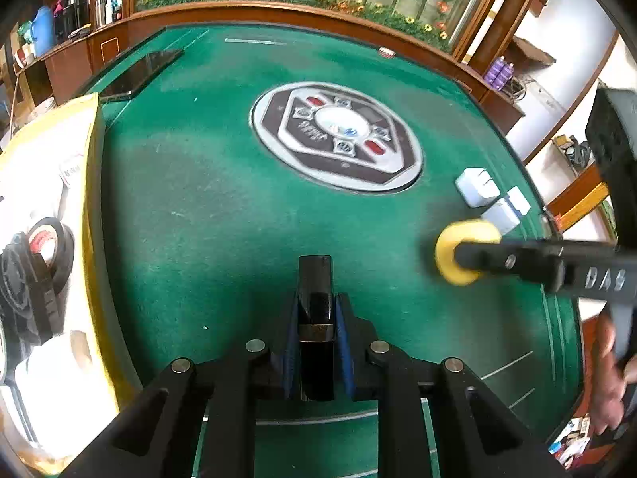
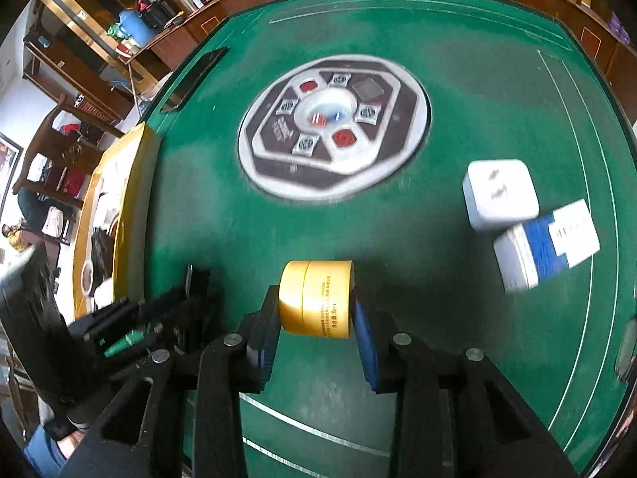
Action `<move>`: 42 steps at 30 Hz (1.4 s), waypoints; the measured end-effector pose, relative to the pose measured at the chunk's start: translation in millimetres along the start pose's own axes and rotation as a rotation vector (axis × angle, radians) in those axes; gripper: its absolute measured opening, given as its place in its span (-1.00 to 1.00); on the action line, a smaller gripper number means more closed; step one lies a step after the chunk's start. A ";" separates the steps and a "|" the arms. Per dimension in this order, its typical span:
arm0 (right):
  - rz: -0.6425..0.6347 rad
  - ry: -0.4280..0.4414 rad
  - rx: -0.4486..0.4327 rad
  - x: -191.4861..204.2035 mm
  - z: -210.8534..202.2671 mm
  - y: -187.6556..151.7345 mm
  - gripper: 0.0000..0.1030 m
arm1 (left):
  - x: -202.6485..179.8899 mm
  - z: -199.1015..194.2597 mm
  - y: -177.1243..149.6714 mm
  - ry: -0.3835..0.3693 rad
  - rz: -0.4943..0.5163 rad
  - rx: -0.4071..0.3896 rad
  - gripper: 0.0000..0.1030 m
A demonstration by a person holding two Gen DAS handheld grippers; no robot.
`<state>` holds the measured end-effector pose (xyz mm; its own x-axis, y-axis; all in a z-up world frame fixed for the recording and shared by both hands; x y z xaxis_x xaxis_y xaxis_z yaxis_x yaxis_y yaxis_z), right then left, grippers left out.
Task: Organize rigid objects
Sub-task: 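Carry black tube and yellow roll over the tray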
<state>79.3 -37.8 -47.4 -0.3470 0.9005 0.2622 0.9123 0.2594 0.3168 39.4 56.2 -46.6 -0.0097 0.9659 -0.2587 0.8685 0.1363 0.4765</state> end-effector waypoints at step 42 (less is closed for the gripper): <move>-0.345 0.129 -0.032 251.9 35.4 46.0 -0.35 | 224.2 -118.6 56.3 0.158 -0.246 -0.221 -0.65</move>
<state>41.6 213.3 0.9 -0.6597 0.7099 0.2467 0.7300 0.5274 0.4347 27.4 306.5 22.0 -0.2968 0.9179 -0.2632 0.7027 0.3966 0.5907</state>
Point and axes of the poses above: each gripper's, at about its wrist camera, not at the fingertips, and z roughly the way its jaws point, x to its left, y to its top, the point moved 9 cm from there along z, roughly the way its jaws point, and after that the axes turned 1 degree about -z, right-handed, at the moved point
